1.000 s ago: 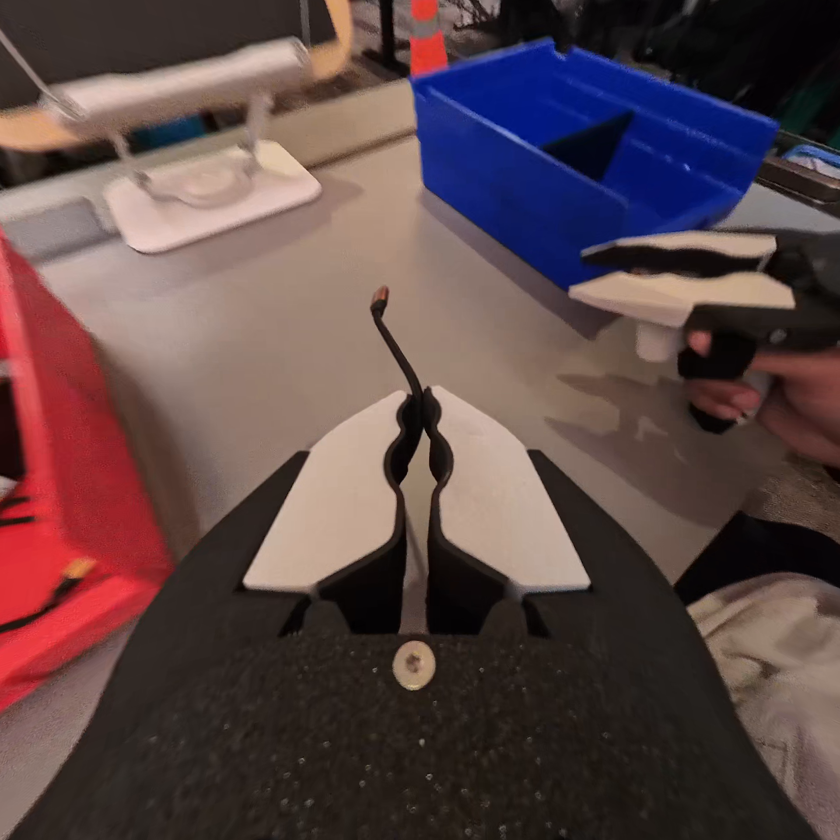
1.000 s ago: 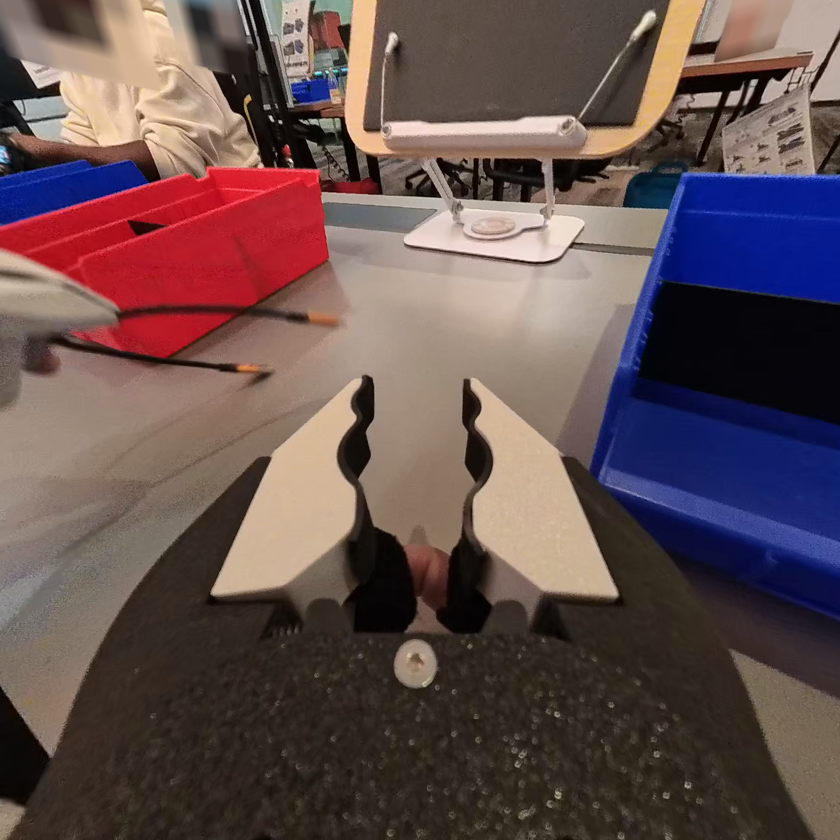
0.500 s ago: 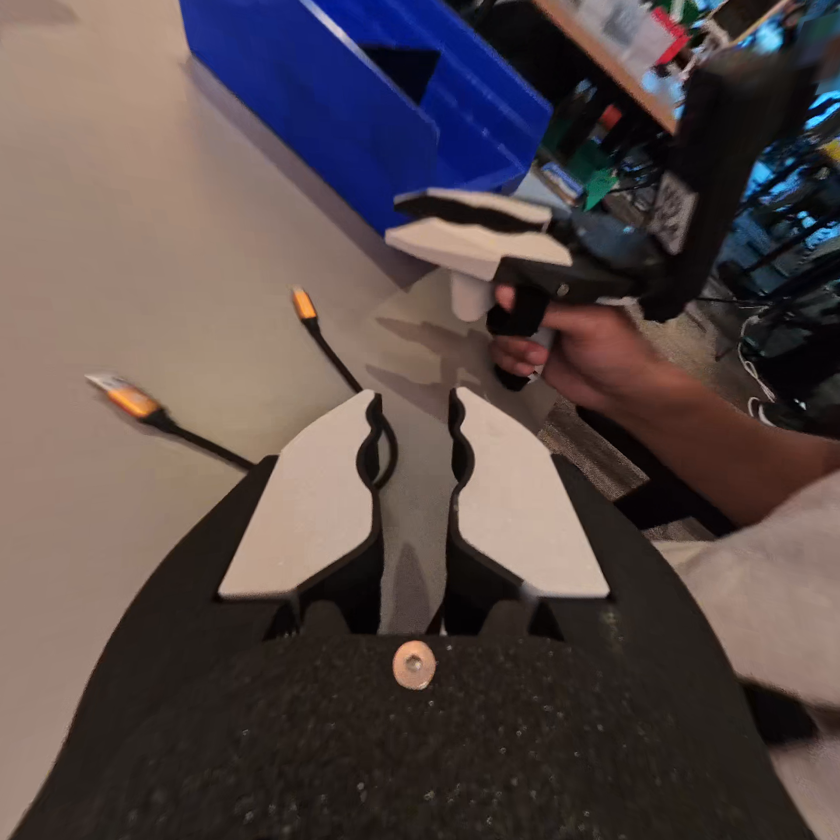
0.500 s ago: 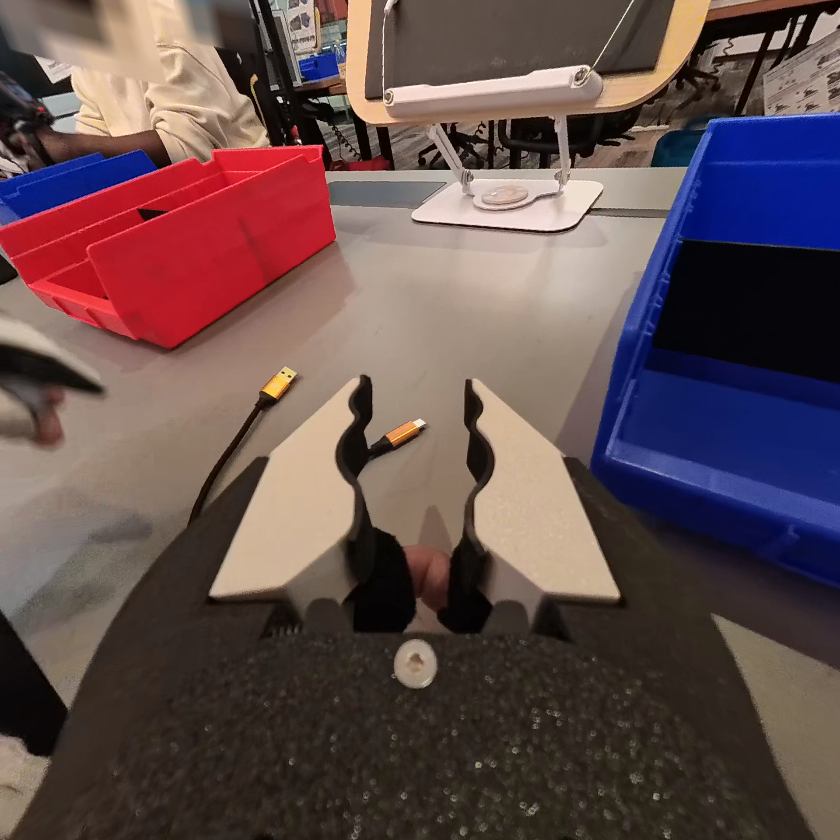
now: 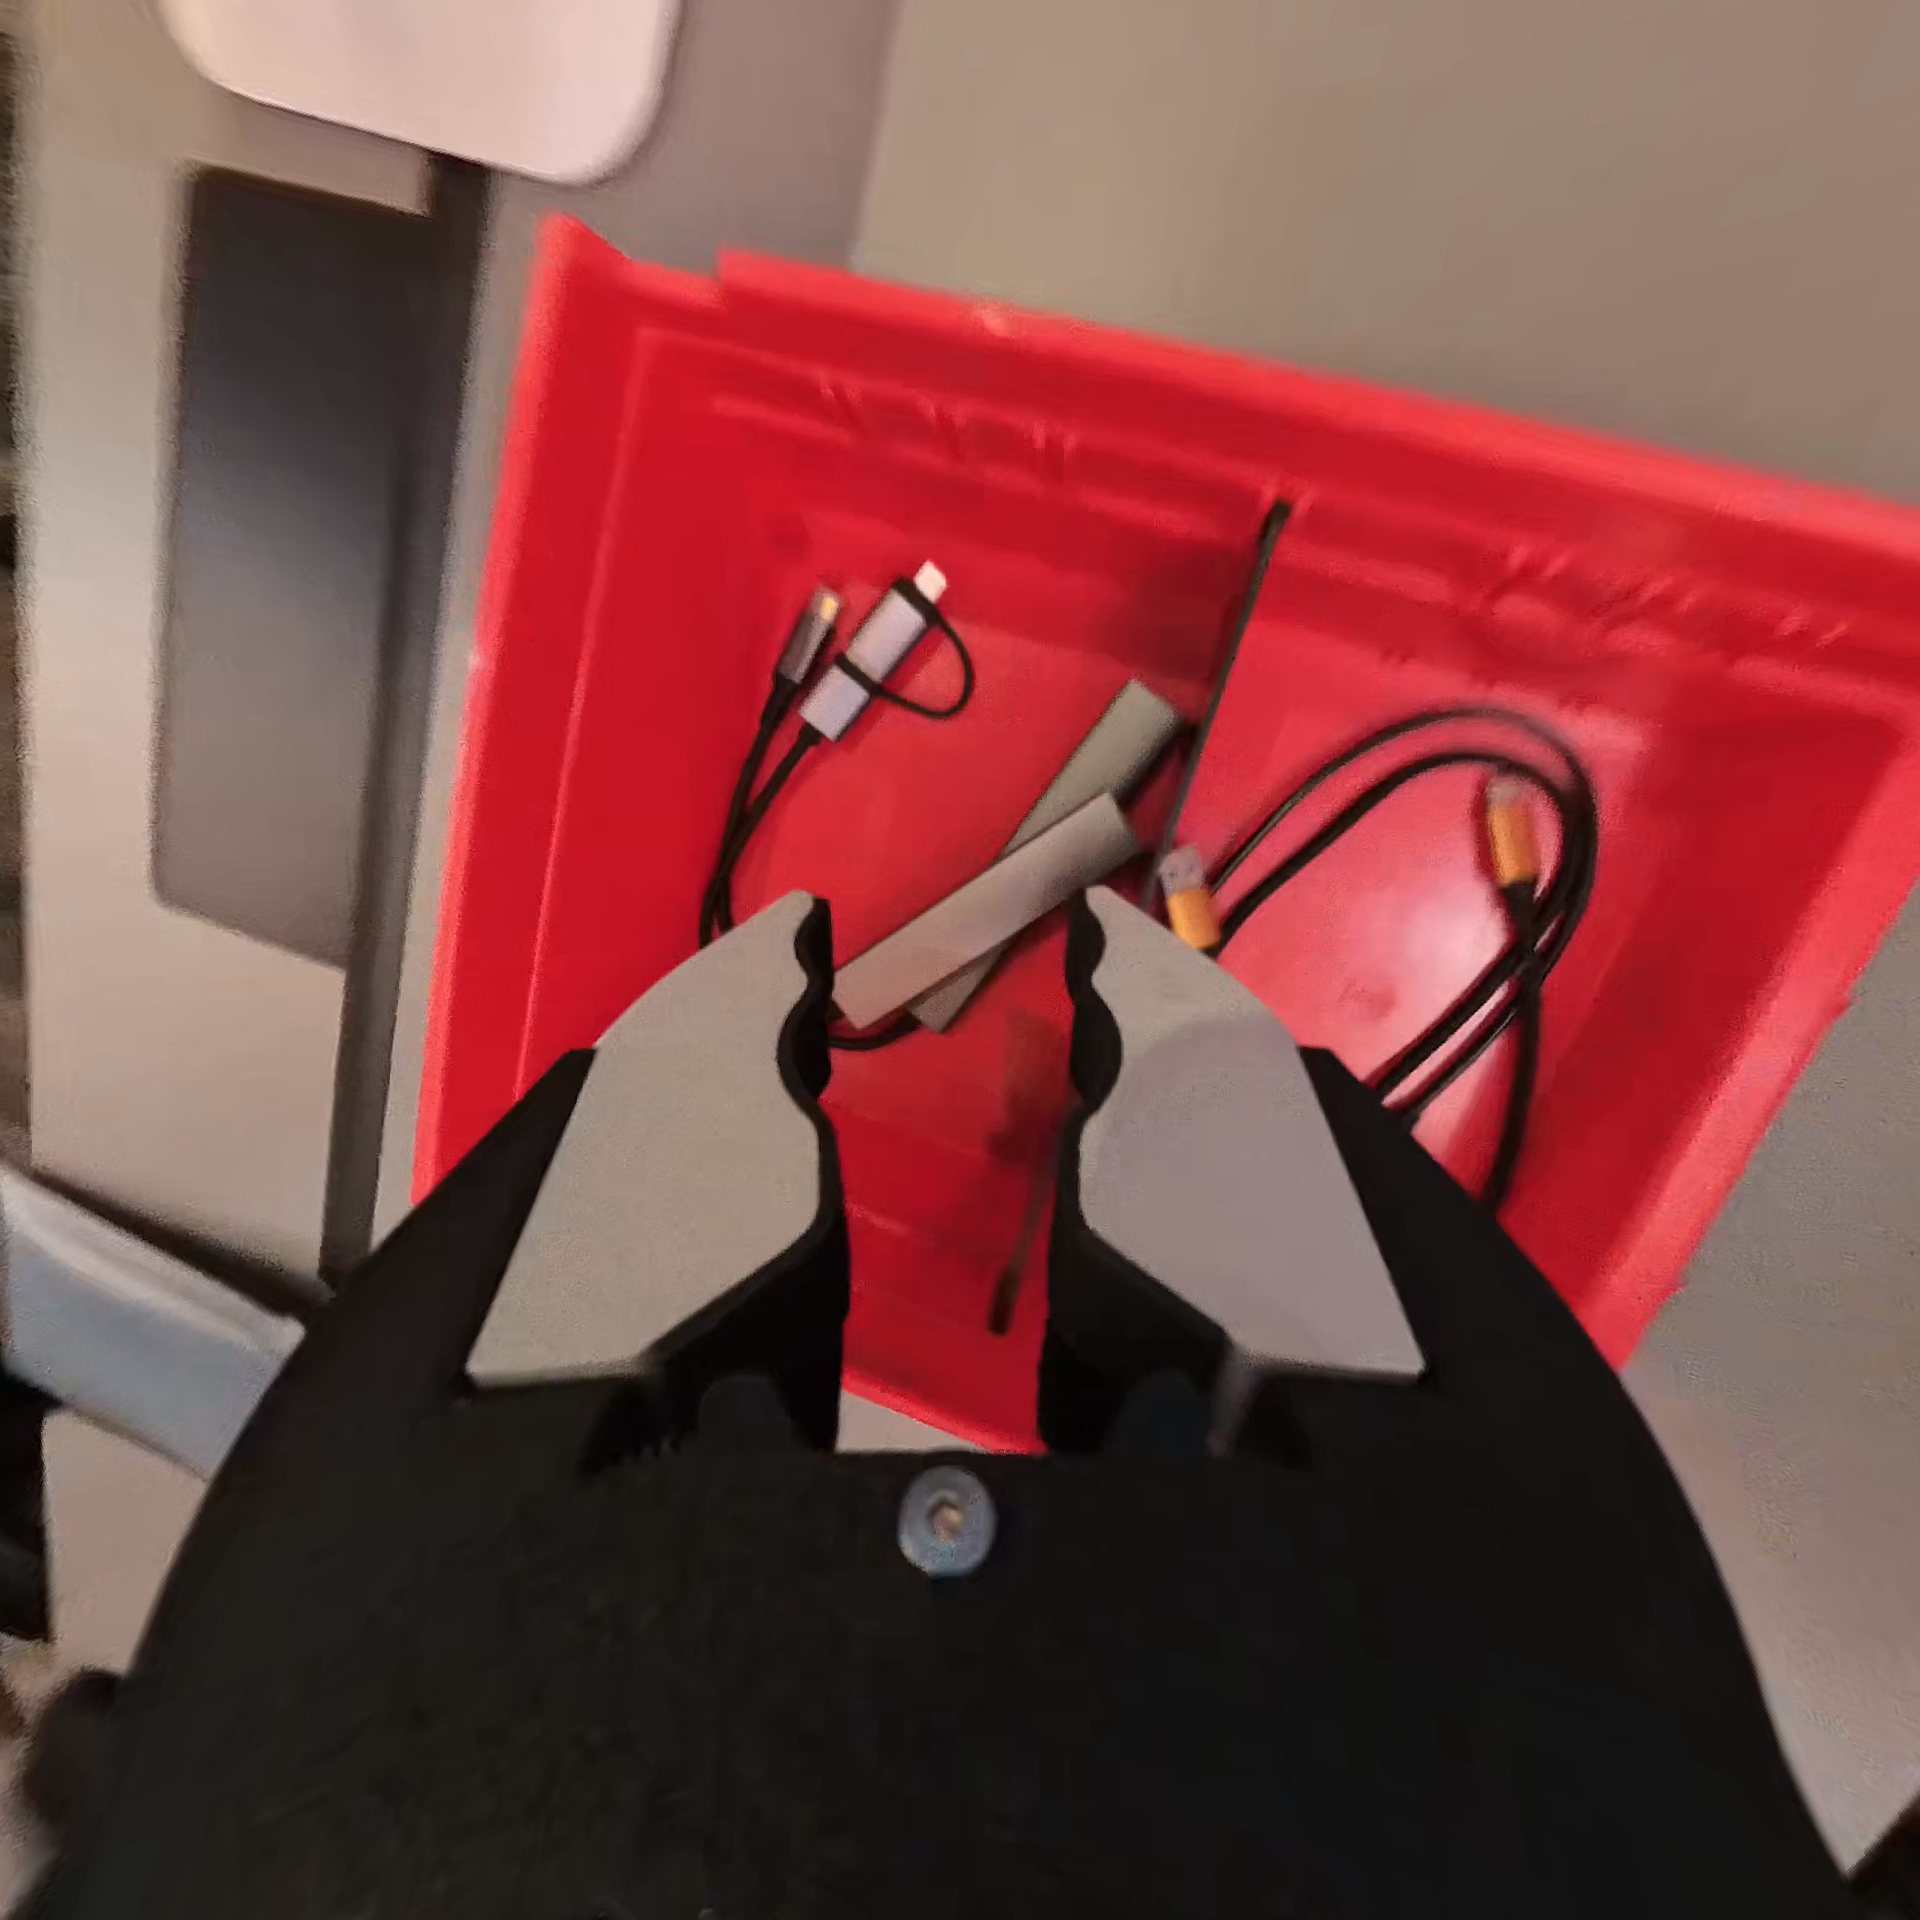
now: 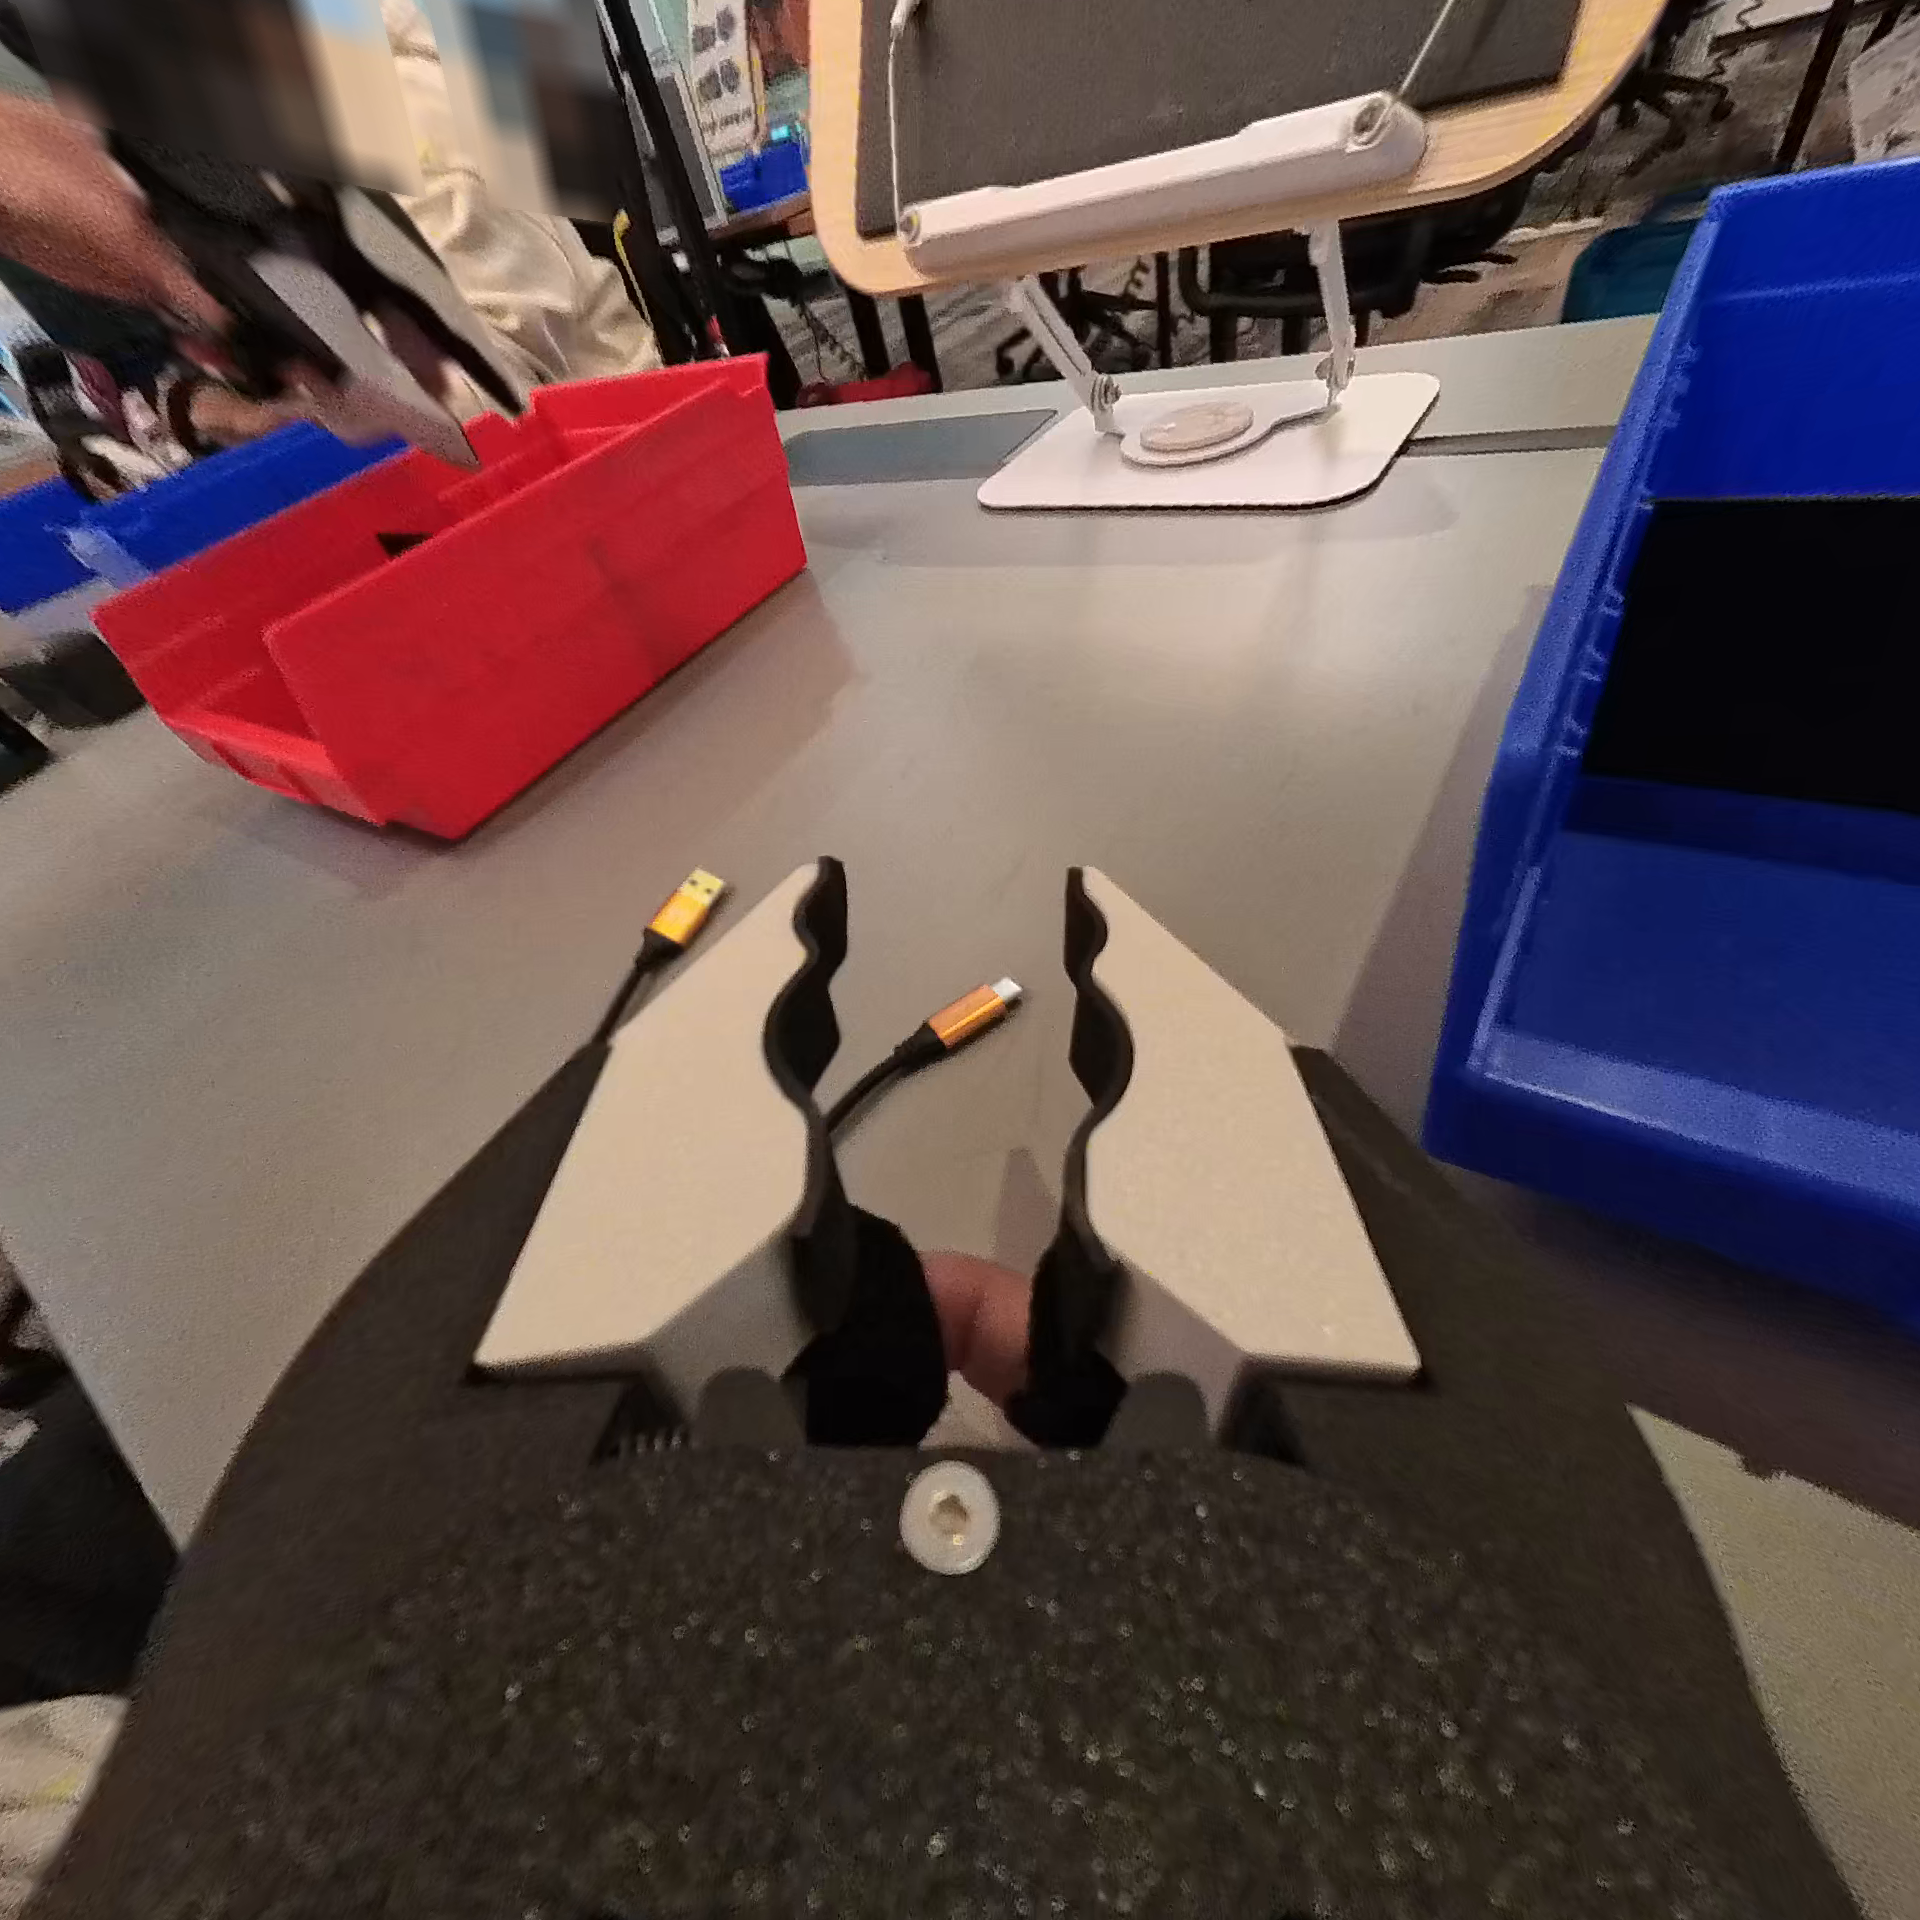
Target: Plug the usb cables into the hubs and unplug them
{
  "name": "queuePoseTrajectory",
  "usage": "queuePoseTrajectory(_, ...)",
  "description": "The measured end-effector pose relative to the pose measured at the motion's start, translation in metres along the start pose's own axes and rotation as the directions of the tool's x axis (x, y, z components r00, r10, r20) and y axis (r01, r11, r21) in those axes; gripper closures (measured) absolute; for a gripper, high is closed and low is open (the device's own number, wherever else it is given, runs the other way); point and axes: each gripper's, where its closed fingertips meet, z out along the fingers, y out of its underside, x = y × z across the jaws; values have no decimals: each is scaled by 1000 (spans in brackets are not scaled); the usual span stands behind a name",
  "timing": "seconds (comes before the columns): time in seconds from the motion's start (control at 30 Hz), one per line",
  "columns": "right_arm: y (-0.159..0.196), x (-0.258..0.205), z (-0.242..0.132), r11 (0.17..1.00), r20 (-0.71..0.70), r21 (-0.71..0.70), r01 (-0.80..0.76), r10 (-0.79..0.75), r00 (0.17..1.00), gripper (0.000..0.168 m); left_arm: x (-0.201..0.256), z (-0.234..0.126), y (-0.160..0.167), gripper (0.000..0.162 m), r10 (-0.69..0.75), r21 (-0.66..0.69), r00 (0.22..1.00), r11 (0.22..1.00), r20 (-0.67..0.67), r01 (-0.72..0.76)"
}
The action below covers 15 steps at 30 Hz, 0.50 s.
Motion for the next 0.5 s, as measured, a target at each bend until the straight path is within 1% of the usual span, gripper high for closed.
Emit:
queuePoseTrajectory(0.1,-8,-4,0,994,52,49,-96,93,994,128,-6,37,26,119,122,-146,983,979,-134,-141)
queuePoseTrajectory(0.2,0,-7,-1,991,77,24,-134,132,988,128,-7,63,42,115,180,-227,959,947,-218,-229)
queuePoseTrajectory(0.27,-1,-11,-4,990,95,35,-137,133,987,128,-10,75,46,119,233,-236,944,928,-234,-288)
queuePoseTrajectory(0.3,-2,-13,-5,990,98,39,-133,129,987,128,-7,77,48,122,253,-236,931,919,-263,-316)
queuePoseTrajectory(0.33,-2,-15,-5,992,104,35,-124,120,987,128,-4,78,50,124,260,-237,917,911,-302,-337)
queuePoseTrajectory(0.4,-3,-24,-4,995,128,28,-93,89,988,127,-2,78,51,126,269,-239,904,903,-333,-356)
queuePoseTrajectory(0.47,-6,-32,-2,997,151,26,-68,63,987,127,4,78,54,137,284,-236,885,892,-369,-385)
queuePoseTrajectory(0.5,-8,-37,-1,998,168,27,-63,58,984,127,5,80,57,132,300,-252,880,879,-368,-405)
